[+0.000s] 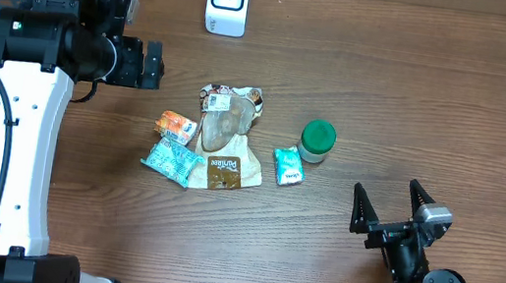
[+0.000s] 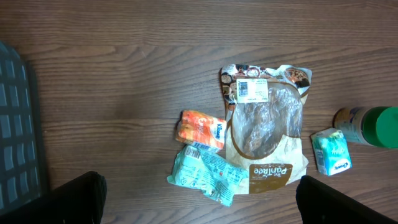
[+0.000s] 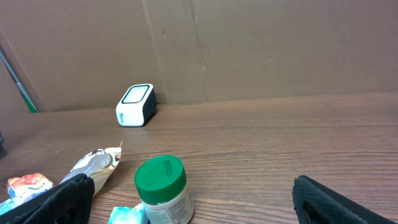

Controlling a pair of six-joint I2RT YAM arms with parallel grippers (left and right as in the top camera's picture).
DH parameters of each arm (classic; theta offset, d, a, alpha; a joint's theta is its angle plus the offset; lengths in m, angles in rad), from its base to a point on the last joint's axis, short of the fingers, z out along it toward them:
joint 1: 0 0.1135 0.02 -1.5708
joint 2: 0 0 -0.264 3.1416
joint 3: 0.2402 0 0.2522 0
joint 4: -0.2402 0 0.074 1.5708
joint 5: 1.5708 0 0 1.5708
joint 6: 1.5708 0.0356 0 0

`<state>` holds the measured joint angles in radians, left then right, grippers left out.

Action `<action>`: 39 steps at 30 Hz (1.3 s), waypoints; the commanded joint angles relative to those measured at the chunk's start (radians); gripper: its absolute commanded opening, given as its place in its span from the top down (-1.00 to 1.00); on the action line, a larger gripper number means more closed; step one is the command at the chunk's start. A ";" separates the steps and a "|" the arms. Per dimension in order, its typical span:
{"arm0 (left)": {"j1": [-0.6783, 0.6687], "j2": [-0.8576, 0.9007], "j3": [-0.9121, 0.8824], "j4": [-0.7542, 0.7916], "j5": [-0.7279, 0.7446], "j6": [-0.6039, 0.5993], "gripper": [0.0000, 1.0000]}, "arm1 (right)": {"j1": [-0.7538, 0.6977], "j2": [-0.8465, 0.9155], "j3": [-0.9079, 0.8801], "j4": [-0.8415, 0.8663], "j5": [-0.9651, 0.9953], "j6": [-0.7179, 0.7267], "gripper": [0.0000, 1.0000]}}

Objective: Scan the item barcode

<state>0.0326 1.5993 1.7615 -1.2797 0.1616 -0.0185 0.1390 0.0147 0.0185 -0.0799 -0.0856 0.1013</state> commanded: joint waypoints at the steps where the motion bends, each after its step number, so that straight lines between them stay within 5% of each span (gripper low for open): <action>1: -0.007 -0.004 0.026 -0.003 0.015 0.023 -0.99 | 0.004 -0.011 -0.011 0.005 0.005 0.001 -1.00; 16: -0.007 -0.004 0.026 0.002 0.014 0.023 -0.99 | 0.004 -0.011 -0.008 0.001 -0.001 0.083 -1.00; 24: 0.023 -0.004 0.027 0.063 -0.040 0.023 -0.99 | 0.004 0.027 0.146 -0.201 -0.013 0.054 -1.00; 39: 0.177 -0.004 0.027 0.083 -0.038 0.039 -0.99 | 0.004 0.536 0.608 -0.466 -0.087 -0.024 -1.00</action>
<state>0.2016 1.5993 1.7618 -1.1965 0.1276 -0.0021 0.1390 0.4706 0.5518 -0.5404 -0.1207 0.0906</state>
